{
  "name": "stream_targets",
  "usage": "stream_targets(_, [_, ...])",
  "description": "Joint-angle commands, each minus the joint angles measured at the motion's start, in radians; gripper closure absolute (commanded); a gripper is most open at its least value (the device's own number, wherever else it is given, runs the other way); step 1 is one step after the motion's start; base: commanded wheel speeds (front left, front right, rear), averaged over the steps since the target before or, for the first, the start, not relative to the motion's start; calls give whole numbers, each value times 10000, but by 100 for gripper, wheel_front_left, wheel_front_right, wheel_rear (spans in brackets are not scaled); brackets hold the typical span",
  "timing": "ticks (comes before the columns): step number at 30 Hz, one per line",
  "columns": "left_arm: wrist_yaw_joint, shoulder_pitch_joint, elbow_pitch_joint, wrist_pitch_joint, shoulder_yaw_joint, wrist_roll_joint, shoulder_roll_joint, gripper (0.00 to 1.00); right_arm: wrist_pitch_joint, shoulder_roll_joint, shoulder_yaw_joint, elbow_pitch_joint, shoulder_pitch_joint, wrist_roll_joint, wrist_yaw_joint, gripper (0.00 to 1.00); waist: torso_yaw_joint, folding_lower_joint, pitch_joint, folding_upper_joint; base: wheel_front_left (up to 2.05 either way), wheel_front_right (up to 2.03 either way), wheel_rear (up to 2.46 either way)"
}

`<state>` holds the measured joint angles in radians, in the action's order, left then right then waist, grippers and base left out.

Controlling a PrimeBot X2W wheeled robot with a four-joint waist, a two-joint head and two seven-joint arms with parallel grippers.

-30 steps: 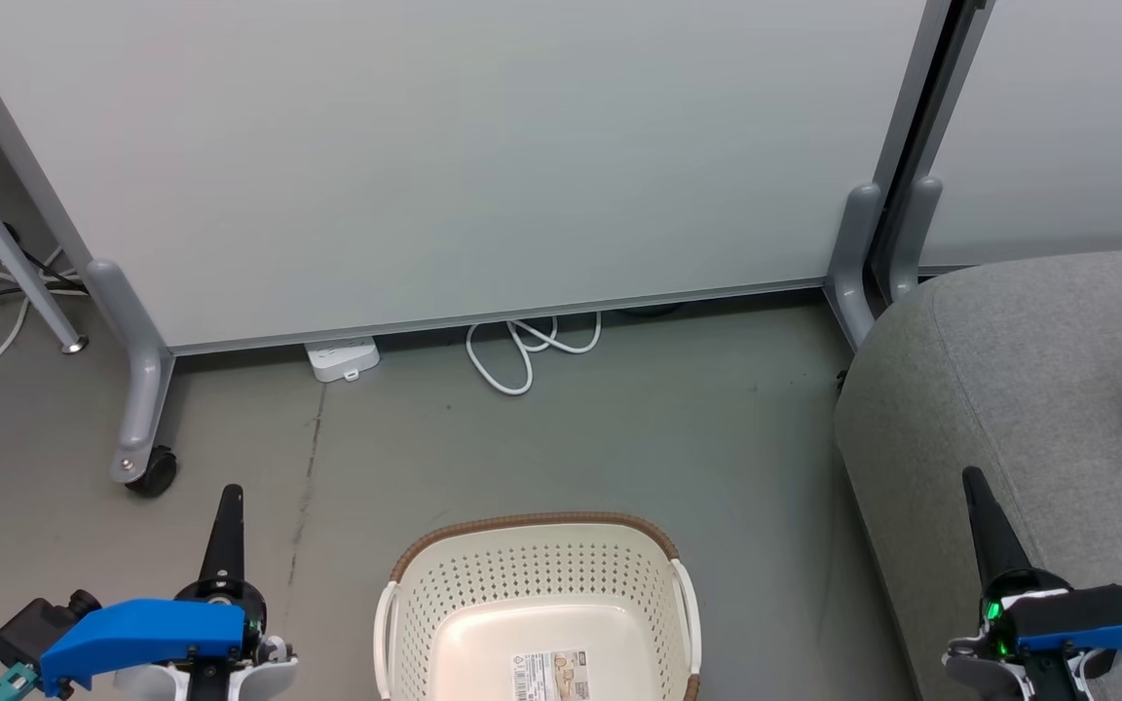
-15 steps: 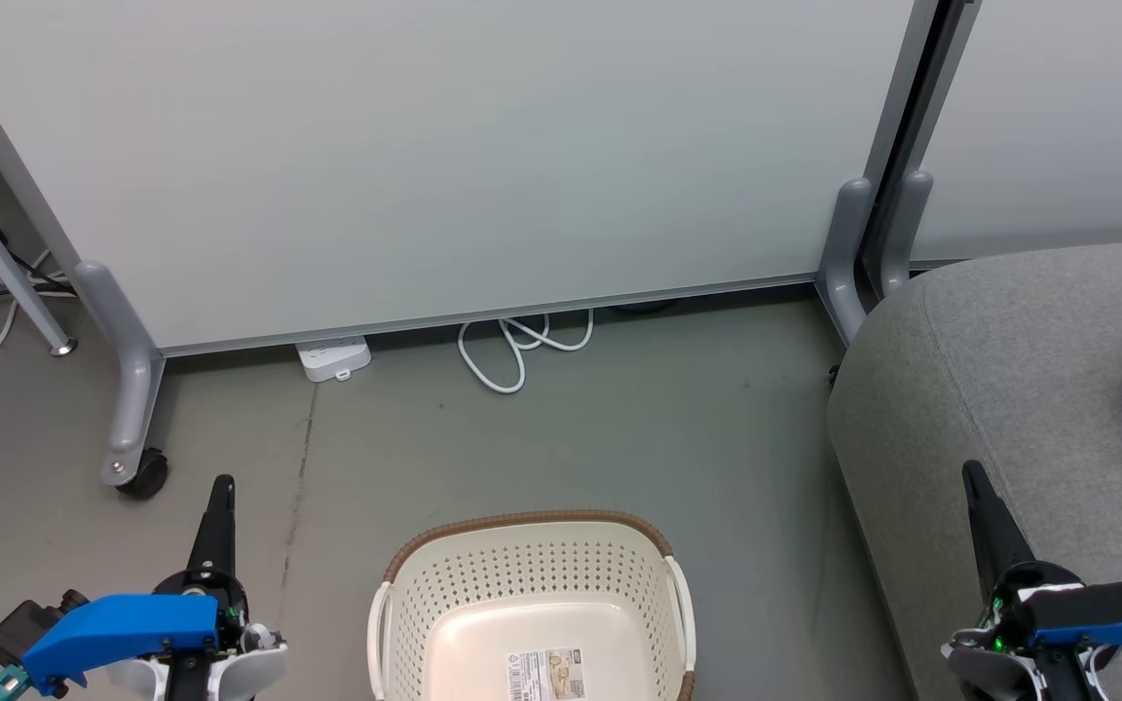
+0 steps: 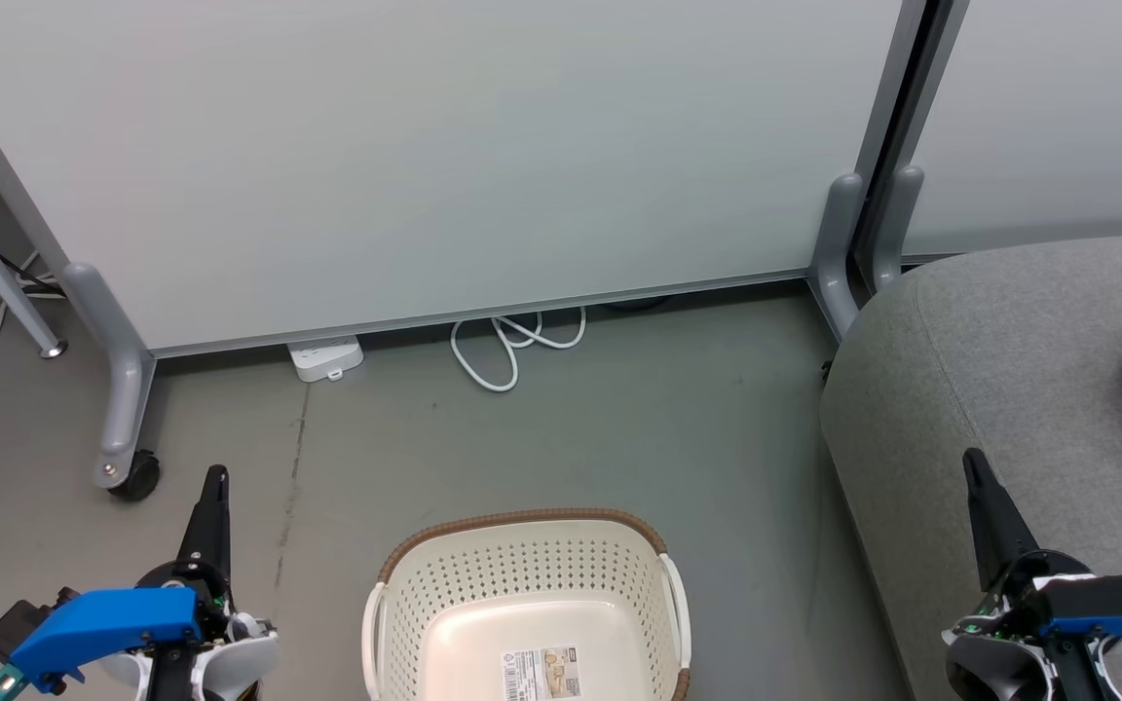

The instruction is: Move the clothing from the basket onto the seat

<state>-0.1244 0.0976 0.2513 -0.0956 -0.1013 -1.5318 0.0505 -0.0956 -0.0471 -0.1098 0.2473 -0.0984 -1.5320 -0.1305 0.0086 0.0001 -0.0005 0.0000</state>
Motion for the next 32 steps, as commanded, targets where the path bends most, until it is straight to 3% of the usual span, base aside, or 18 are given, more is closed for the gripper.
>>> stream_targets(1, [-92,132,-61,-61,-70,-197,-4,100,-65,-54,-33,-28,-111,-197,-4,100,-11,-1,4,0,0,0,0])
stream_targets(11, [-106,180,-72,-231,-163,-855,-6,100,-230,-56,-63,-22,-194,-860,-4,100,-86,-1,31,0,0,0,0])
stream_targets(32, [-107,179,-71,-225,-156,-816,-6,100,-223,-55,-56,-20,-176,-818,-4,100,-86,-1,31,0,0,0,0])
